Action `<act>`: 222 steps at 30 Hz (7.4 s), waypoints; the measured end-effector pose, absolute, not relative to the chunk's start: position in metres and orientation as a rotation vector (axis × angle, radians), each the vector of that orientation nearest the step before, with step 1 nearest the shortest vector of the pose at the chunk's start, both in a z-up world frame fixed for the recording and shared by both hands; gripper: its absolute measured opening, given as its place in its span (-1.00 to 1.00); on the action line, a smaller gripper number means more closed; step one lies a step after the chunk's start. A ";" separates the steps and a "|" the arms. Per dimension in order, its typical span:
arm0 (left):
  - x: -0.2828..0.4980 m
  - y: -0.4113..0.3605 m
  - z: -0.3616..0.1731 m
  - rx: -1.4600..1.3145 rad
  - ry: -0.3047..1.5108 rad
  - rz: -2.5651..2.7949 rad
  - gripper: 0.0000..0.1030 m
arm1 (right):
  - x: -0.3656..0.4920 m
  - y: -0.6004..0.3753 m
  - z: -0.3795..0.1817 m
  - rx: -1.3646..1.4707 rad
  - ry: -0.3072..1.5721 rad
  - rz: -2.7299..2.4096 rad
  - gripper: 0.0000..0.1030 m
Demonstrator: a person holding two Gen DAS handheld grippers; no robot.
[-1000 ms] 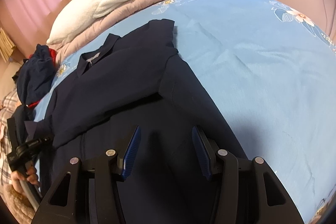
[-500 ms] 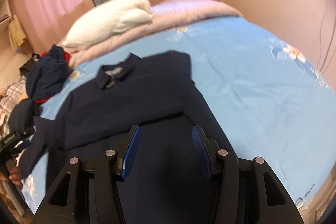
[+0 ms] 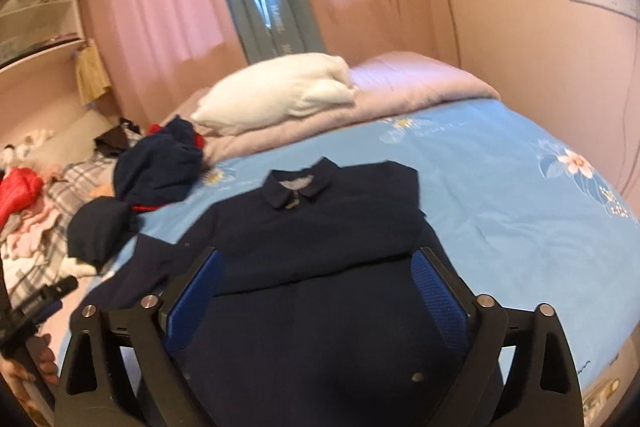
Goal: Fold large clothes
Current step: 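Move the left tool to the other sleeve's cuff and grasp it, then lift the sleeve with the left tool, lay it across the jacket, release, then grasp the buttoned cuff with the right tool and lift it, then lay the buttoned cuff across the jacket body with the right tool and open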
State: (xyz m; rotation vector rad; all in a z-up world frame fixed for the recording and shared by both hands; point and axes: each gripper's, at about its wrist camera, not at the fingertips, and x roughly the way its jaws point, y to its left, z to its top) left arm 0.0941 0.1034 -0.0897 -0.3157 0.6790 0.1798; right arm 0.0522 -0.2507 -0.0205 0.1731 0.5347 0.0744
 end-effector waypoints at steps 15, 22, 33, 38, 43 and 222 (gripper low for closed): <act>0.045 0.138 -0.107 -0.299 0.705 0.340 0.99 | 0.032 -0.208 -0.014 0.095 0.489 0.148 0.98; 0.039 0.165 -0.111 -0.394 0.688 0.375 0.99 | 0.027 -0.197 -0.014 0.046 0.496 0.132 0.98; 0.042 0.231 -0.144 -0.612 0.693 0.475 0.99 | 0.034 -0.174 -0.019 -0.002 0.523 0.136 0.98; 0.052 0.263 -0.161 -0.676 0.696 0.529 0.99 | 0.040 -0.169 -0.024 -0.006 0.553 0.117 0.98; 0.068 0.296 -0.184 -0.764 0.694 0.562 0.99 | 0.046 -0.166 -0.027 -0.004 0.571 0.098 0.98; 0.268 0.136 -0.242 -0.418 0.985 0.196 0.71 | 0.257 -0.219 0.051 -0.061 0.692 -0.067 -0.93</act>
